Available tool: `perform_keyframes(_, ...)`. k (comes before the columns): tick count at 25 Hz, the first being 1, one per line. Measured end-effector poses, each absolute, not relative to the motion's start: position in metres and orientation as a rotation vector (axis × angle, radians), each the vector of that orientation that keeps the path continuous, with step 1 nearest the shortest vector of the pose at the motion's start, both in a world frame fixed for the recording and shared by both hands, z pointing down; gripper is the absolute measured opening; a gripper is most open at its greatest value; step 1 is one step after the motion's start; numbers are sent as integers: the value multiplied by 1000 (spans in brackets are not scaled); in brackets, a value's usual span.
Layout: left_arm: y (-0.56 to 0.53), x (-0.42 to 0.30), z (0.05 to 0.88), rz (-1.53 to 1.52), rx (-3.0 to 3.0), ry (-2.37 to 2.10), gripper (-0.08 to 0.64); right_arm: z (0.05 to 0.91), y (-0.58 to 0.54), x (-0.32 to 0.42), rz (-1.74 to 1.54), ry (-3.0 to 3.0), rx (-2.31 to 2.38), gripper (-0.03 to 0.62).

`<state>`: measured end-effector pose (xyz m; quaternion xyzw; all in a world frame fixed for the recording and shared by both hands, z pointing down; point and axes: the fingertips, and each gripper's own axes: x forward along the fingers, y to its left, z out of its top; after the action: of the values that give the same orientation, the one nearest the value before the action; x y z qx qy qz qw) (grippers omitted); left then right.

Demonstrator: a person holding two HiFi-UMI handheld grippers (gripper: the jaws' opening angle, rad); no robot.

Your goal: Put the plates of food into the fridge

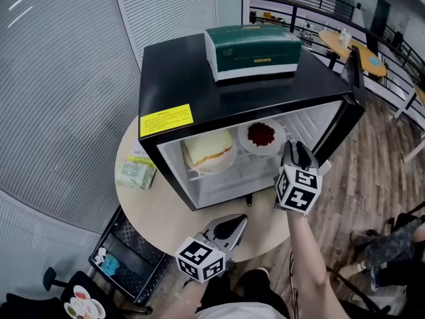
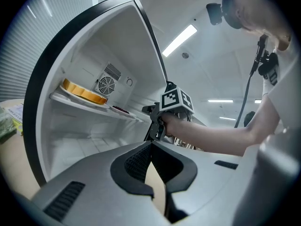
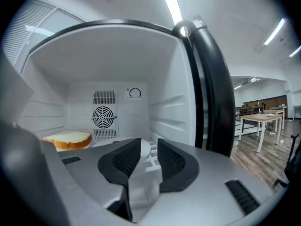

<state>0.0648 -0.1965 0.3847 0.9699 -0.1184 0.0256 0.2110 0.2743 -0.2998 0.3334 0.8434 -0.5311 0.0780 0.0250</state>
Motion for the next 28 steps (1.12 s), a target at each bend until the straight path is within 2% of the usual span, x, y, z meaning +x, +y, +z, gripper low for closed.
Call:
perform_keyframes(5, -188, 74, 379, 64, 2718, -310, 5, 335, -281, 258, 259, -1780, 2567, 104)
perform_keyframes(8, -181, 80, 377, 64, 2732, -304, 5, 337, -266, 250, 221, -1813, 2538, 25)
perform_keyframes(10, -176, 83, 377, 66, 2739, -308, 5, 338, -255, 246, 227, -1849, 2530, 11)
perform_keyframes(18, -152, 92, 365, 25, 2818, -440, 5, 344, -197, 207, 145, -2045, 2318, 8)
perform_keyframes(28, -101, 107, 382, 2, 2833, -568, 5, 394, -106, 184, 255, -2136, 2194, 8)
